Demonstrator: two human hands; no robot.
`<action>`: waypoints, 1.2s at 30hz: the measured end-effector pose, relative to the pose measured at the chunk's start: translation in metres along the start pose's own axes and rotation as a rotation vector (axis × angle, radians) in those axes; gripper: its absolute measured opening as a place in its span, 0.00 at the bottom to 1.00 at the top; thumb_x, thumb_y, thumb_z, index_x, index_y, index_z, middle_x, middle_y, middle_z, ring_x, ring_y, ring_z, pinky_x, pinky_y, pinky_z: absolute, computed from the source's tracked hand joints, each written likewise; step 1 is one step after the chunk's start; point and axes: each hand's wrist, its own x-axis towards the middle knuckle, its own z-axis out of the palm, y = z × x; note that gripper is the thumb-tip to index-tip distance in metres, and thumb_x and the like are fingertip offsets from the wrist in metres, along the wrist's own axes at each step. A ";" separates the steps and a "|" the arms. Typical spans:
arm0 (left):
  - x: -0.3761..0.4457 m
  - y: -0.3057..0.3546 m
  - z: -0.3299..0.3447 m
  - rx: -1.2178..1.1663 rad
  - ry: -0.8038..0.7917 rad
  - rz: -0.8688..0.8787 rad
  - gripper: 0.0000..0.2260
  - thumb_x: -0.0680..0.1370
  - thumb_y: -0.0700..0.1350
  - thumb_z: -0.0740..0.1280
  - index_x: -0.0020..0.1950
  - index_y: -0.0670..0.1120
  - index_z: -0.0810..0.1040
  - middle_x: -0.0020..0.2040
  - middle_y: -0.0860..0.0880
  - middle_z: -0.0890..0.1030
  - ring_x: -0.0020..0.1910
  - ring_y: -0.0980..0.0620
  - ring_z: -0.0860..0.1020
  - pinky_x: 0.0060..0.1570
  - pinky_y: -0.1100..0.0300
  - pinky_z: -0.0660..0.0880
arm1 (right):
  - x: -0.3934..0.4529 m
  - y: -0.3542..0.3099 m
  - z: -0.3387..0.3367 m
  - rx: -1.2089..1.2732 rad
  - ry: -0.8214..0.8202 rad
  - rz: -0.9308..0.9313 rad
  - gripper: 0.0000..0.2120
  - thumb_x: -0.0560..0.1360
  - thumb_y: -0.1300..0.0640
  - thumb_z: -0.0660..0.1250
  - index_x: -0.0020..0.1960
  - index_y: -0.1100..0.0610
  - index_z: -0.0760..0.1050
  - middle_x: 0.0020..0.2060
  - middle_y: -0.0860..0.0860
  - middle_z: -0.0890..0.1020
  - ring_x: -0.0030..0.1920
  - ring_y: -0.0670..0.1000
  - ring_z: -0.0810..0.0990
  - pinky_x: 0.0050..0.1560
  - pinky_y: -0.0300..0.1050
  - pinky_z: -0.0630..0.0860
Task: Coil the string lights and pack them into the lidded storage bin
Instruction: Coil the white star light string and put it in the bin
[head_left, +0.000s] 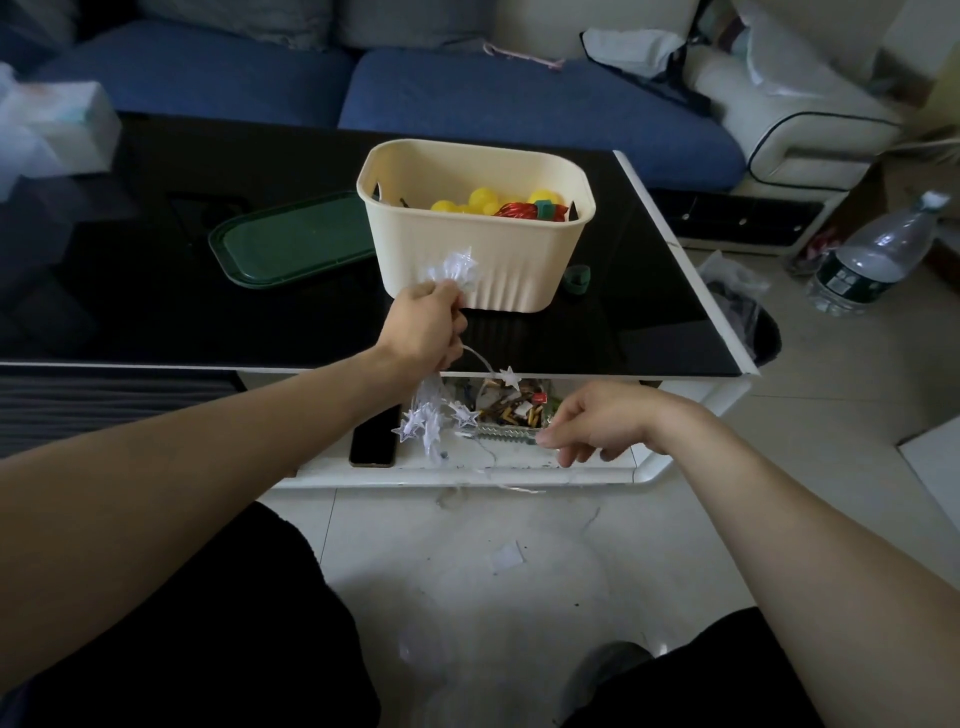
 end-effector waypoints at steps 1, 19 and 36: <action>-0.001 0.000 0.002 0.005 -0.027 0.007 0.12 0.83 0.41 0.54 0.39 0.46 0.67 0.30 0.48 0.65 0.25 0.52 0.60 0.20 0.64 0.56 | 0.001 -0.002 0.003 -0.042 0.018 0.002 0.12 0.76 0.45 0.72 0.53 0.52 0.79 0.47 0.49 0.86 0.50 0.48 0.83 0.50 0.44 0.79; -0.004 0.000 0.002 0.002 -0.111 0.004 0.13 0.85 0.43 0.52 0.43 0.42 0.68 0.29 0.45 0.77 0.27 0.42 0.79 0.28 0.56 0.75 | -0.014 -0.005 -0.008 0.741 0.239 -0.423 0.13 0.68 0.58 0.75 0.49 0.63 0.81 0.34 0.56 0.85 0.39 0.54 0.85 0.46 0.49 0.83; -0.004 -0.010 0.028 0.038 -0.147 0.053 0.06 0.83 0.42 0.56 0.49 0.42 0.68 0.28 0.51 0.68 0.27 0.52 0.66 0.31 0.57 0.66 | -0.014 -0.025 0.004 0.601 0.436 -0.489 0.07 0.73 0.61 0.76 0.45 0.65 0.81 0.31 0.52 0.82 0.31 0.54 0.79 0.38 0.50 0.77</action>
